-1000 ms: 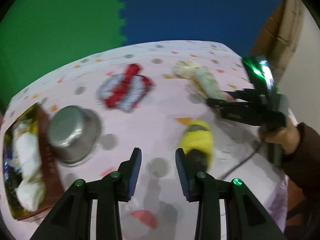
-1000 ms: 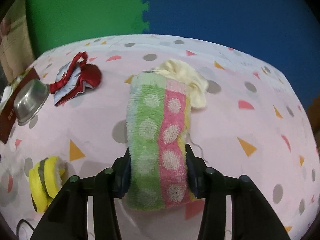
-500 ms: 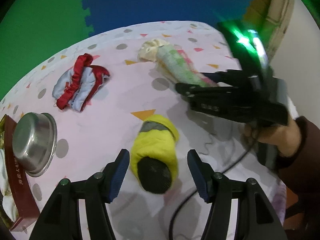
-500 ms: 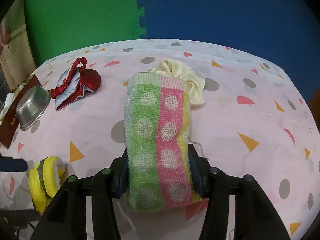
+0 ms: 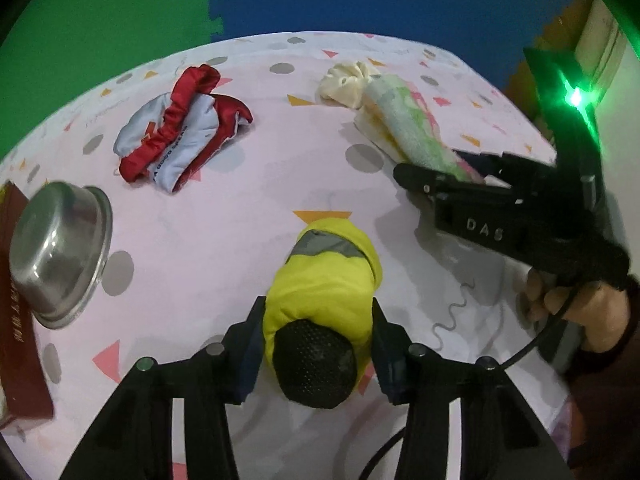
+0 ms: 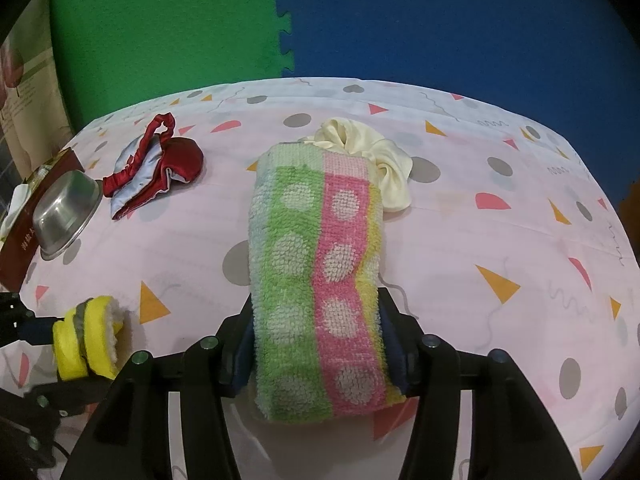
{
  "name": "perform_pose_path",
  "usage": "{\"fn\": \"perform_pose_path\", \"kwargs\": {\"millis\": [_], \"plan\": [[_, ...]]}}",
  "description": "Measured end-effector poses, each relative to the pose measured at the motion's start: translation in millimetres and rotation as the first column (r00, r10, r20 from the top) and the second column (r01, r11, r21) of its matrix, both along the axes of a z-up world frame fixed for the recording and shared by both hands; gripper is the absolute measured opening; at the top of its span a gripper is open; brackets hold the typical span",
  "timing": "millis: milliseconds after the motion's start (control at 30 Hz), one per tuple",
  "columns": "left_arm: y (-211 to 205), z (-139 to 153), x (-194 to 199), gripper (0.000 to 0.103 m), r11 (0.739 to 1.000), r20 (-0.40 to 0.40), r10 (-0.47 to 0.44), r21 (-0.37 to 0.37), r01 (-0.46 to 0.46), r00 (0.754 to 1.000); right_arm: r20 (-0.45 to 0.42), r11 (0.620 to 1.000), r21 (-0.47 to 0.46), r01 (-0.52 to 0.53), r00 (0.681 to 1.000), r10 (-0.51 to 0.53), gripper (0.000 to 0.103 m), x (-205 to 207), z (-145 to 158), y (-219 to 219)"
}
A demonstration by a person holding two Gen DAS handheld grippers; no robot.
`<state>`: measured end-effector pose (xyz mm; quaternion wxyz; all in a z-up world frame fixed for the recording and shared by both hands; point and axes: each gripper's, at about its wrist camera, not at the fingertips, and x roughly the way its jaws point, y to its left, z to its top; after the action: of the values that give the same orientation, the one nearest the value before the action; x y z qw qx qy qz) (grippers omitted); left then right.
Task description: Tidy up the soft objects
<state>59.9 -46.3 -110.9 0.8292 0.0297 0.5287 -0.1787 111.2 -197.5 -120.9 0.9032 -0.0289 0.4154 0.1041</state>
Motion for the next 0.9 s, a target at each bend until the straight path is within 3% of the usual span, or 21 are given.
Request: {"fn": "perform_pose_path", "kwargs": {"millis": [433,900], "plan": [[31,27,-2,0.044,0.992,0.059,0.122,0.011,-0.123,0.991,0.002,1.0,-0.016,0.0,1.0,0.0,0.051,1,-1,2],[85,68,-16,0.044,0.965,0.152,0.252,0.033,-0.26,0.956,0.003,1.0,-0.019,0.001,1.0,-0.001,0.052,1,-1,3]]}}
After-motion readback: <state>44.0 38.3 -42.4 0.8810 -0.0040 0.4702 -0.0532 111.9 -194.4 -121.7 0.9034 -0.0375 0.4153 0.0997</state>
